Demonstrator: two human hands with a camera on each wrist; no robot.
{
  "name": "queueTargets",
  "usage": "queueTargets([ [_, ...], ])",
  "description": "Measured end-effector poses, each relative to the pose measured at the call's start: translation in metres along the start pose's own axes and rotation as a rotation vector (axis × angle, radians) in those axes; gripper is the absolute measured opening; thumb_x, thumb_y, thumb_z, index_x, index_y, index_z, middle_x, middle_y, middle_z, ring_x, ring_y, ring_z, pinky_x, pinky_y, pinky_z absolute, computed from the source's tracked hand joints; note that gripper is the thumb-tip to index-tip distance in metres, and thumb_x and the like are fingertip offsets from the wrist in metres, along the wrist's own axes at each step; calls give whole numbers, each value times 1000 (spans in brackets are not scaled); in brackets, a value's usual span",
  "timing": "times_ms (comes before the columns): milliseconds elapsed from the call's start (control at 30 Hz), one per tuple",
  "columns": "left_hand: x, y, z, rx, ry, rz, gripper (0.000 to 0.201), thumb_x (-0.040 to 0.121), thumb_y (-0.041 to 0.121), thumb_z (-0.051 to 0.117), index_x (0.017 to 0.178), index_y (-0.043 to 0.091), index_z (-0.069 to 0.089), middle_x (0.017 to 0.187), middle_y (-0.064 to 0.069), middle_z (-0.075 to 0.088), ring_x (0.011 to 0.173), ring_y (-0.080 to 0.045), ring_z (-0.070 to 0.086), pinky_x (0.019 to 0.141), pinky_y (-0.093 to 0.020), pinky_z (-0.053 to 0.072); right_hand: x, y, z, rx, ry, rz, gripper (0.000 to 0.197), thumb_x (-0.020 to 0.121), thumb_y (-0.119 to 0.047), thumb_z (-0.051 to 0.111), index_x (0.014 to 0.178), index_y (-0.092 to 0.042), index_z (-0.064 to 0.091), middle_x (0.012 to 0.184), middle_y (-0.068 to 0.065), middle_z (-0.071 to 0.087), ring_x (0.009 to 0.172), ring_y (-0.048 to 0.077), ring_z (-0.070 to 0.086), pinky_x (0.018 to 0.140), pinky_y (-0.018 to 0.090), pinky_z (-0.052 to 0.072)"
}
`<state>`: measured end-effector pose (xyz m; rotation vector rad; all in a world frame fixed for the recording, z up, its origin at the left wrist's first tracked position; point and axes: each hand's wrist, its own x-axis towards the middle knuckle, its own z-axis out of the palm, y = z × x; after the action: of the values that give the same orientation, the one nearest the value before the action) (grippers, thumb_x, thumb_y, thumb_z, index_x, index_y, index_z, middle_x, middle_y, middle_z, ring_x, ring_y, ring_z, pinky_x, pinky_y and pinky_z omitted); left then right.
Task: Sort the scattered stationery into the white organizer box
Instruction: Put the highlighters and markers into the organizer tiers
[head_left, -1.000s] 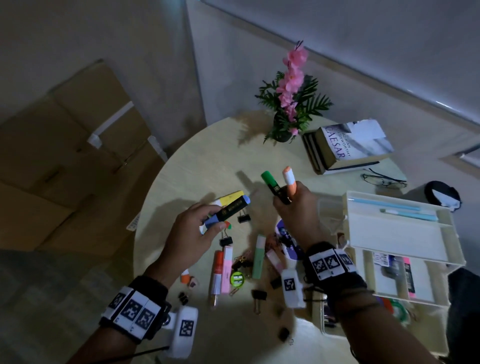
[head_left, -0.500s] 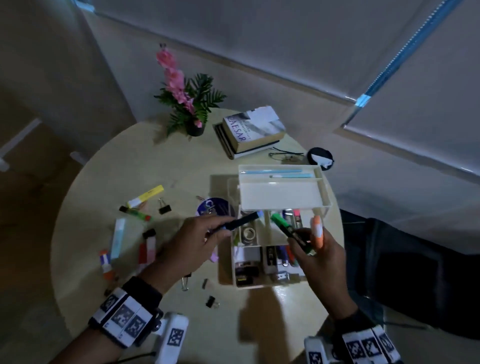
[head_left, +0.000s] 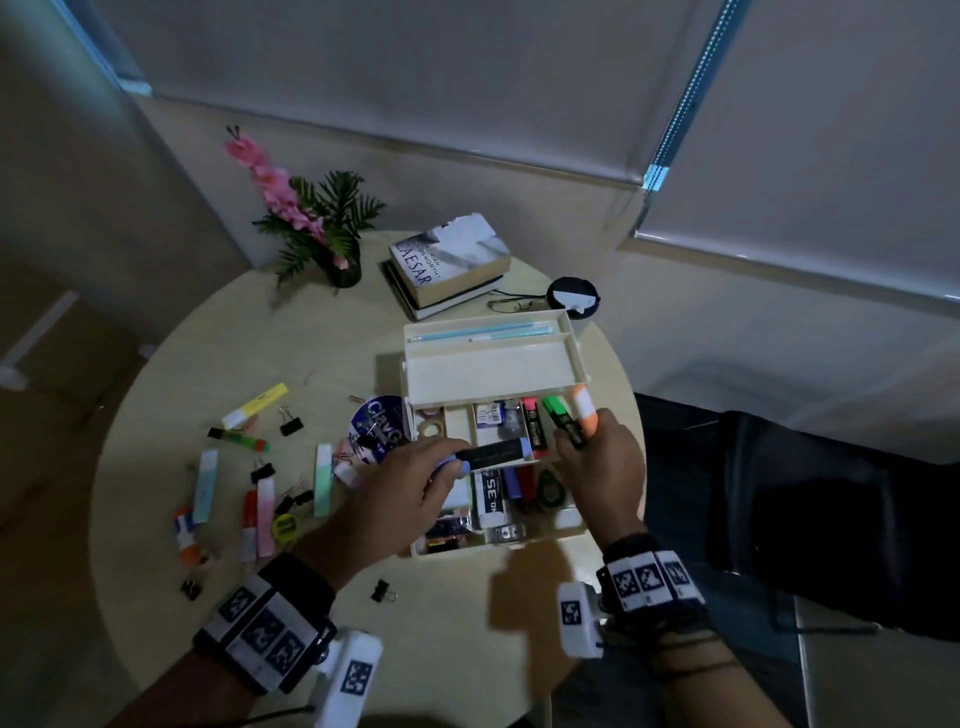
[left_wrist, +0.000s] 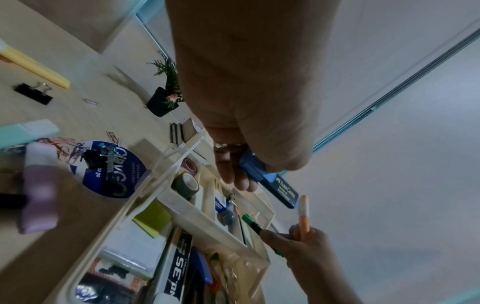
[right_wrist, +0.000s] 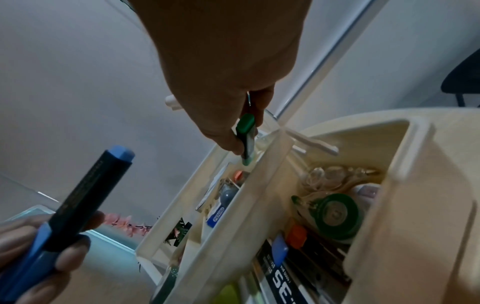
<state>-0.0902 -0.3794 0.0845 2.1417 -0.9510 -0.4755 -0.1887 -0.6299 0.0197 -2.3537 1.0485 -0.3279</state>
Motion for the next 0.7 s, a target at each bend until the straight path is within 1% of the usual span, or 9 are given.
queueTargets([
  [67,0,2,0,4,20,-8,32,106,27,54,132,14,68,116,3,74,95,5,65,83,-19,54,5,-3,7,6,-18,17,26,87,-40,75,92,-23,57,78,0,64,69,24,61,58,36,50],
  [100,0,3,-1,-4,28,-22,30,106,26,56,130,13,69,114,4,75,95,4,66,82,-16,53,6,-4,11,15,-26,26,26,88,-39,76,94,-22,57,79,1,66,70,25,63,59,37,51],
  [167,1,5,-1,-10,47,-40,27,105,22,61,127,12,71,107,7,75,91,8,66,77,-7,48,8,-7,15,52,-36,56,27,87,-37,78,94,-20,59,80,1,68,72,27,64,61,36,51],
  [200,1,6,-1,-2,61,-46,26,104,22,63,126,12,72,102,10,74,89,9,65,75,-5,46,8,-9,16,74,-39,75,28,87,-38,79,94,-19,59,80,1,69,72,27,65,62,35,51],
  [367,8,8,4,-29,89,-89,18,102,20,66,117,13,74,81,21,65,71,9,63,63,-7,41,12,-7,13,134,-57,102,26,86,-37,81,91,-21,61,76,-5,67,71,21,64,61,32,47],
  [433,15,10,9,-24,101,-89,19,103,20,65,119,13,74,84,18,67,70,9,62,64,-8,40,16,-1,13,160,-92,92,21,86,-36,81,91,-24,64,76,-7,68,71,19,66,63,36,54],
  [533,26,13,19,-14,86,-117,25,105,20,61,125,12,72,92,7,68,70,11,59,64,-6,38,19,5,8,284,-148,82,17,87,-33,81,89,-24,67,75,-5,71,69,17,70,64,44,61],
  [633,37,22,30,-6,21,-119,27,108,22,56,130,16,69,84,15,62,63,5,57,61,-14,37,9,5,-18,489,-186,-8,6,93,-24,78,92,-23,72,76,-2,73,69,13,71,63,36,60],
  [700,46,28,38,-12,-27,-110,25,109,22,53,128,19,68,79,17,61,64,5,57,60,-19,40,-3,6,-39,610,-322,-122,7,95,-19,76,102,-21,75,80,-1,74,73,12,71,67,30,58],
])
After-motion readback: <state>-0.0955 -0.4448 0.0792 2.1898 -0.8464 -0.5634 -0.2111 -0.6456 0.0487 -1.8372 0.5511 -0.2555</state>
